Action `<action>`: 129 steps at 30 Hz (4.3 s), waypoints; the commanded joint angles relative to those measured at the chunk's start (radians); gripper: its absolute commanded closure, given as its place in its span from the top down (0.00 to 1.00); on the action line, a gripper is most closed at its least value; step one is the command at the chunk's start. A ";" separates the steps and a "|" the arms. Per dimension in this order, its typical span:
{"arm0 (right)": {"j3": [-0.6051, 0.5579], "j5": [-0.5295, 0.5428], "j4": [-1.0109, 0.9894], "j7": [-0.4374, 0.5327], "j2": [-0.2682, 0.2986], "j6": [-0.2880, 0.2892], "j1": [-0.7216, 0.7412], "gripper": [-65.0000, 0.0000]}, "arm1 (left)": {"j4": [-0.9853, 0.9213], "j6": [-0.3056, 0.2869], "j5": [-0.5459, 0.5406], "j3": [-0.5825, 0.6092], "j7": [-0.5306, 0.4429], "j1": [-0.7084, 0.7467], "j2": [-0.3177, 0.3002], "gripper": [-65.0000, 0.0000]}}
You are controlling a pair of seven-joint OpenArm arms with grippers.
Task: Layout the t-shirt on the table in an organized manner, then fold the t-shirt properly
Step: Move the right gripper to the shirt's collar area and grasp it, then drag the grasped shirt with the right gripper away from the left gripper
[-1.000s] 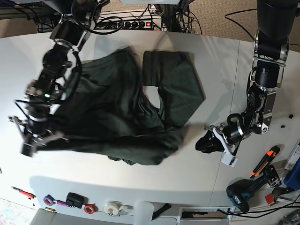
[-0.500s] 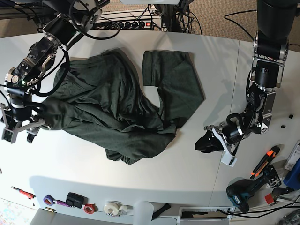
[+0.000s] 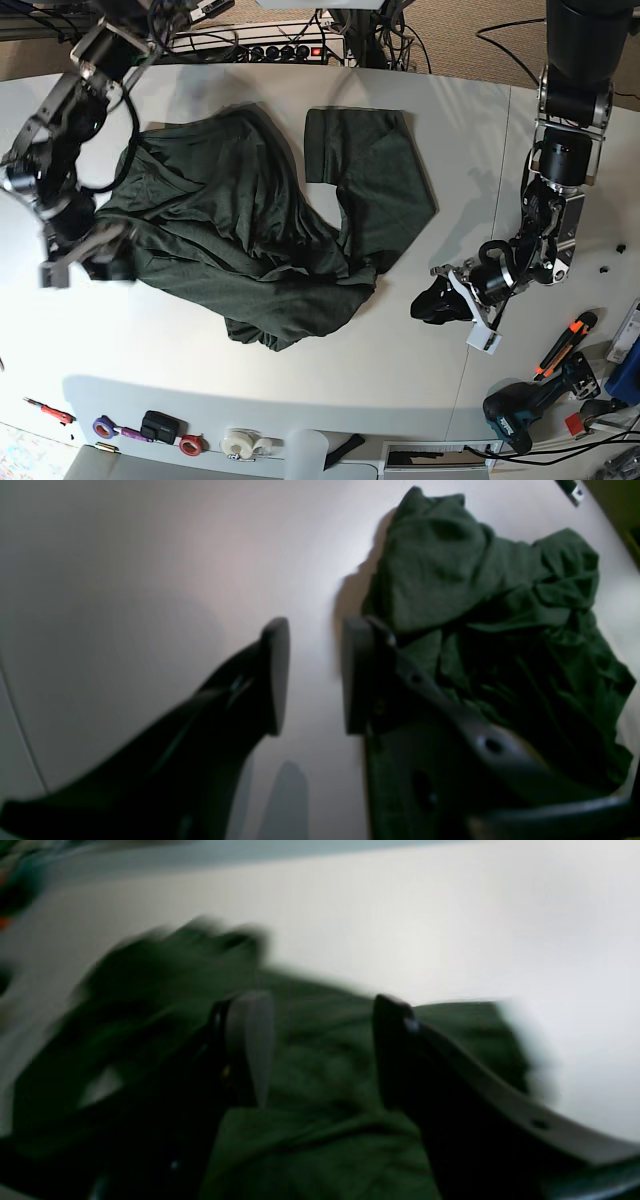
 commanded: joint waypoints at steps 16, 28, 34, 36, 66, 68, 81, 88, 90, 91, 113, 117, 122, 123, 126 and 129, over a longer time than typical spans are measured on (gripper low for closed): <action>-0.097 0.524 0.110 -0.151 0.019 0.101 -0.261 0.51 | 0.017 -0.012 0.052 -0.003 -0.024 -0.031 0.050 0.30; -0.639 -0.294 0.309 -0.112 0.023 0.101 -0.342 0.51 | 0.016 -0.012 0.060 -0.003 -0.023 -0.024 0.053 0.30; -0.772 -0.612 0.423 0.014 0.023 0.028 -0.392 0.51 | 0.016 -0.012 0.060 -0.003 -0.023 -0.025 0.053 0.30; -0.811 -0.683 0.424 0.034 0.024 0.005 -0.402 0.51 | 0.016 -0.012 0.060 -0.003 -0.024 -0.025 0.053 0.30; -1.095 -1.102 0.234 0.150 0.119 -0.215 -0.405 0.14 | 0.016 -0.002 0.060 -0.003 -0.031 -0.025 0.053 0.30; -1.096 -1.113 0.234 0.150 0.119 -0.250 -0.390 0.00 | 0.016 -0.003 0.060 -0.003 -0.031 -0.025 0.055 0.30; -1.096 -1.178 0.400 0.109 0.155 -0.281 -0.356 0.00 | 0.016 -0.007 0.087 -0.003 -0.030 -0.025 0.050 0.30; -1.094 -1.276 0.538 0.214 0.216 -0.361 -0.357 0.00 | 0.016 -0.006 0.085 -0.003 -0.031 -0.025 0.050 0.30; -1.086 -1.327 0.538 0.246 0.216 -0.378 -0.335 0.00 | 0.016 -0.012 0.079 -0.003 -0.026 -0.025 0.050 0.30; -1.083 -1.343 0.538 0.248 0.216 -0.396 -0.315 0.00 | 0.016 -0.012 0.079 -0.003 -0.024 -0.025 0.050 0.30; -0.636 -0.991 0.016 0.440 0.114 -0.433 0.251 0.00 | 0.016 -0.012 0.078 -0.003 -0.011 -0.024 0.053 0.30; -0.636 -0.990 -0.231 0.441 0.115 -0.429 0.375 0.00 | 0.016 -0.012 0.046 -0.003 0.016 -0.024 0.052 0.30; -0.636 -0.984 -0.300 0.438 0.114 -0.393 0.432 0.00 | 0.016 -0.012 -0.079 -0.003 0.126 -0.025 0.053 0.30; -0.636 -0.969 -0.300 0.438 0.114 -0.389 0.435 0.00 | 0.016 -0.012 -0.096 -0.003 0.145 -0.024 0.053 0.30; -0.636 -0.911 -0.300 0.427 0.114 -0.356 0.434 0.00 | 0.016 -0.012 -0.109 -0.003 0.164 -0.025 0.054 0.30; -0.636 -0.846 -0.300 0.357 0.114 -0.334 0.434 0.00 | 0.017 -0.012 -0.109 -0.003 0.164 -0.025 0.061 0.30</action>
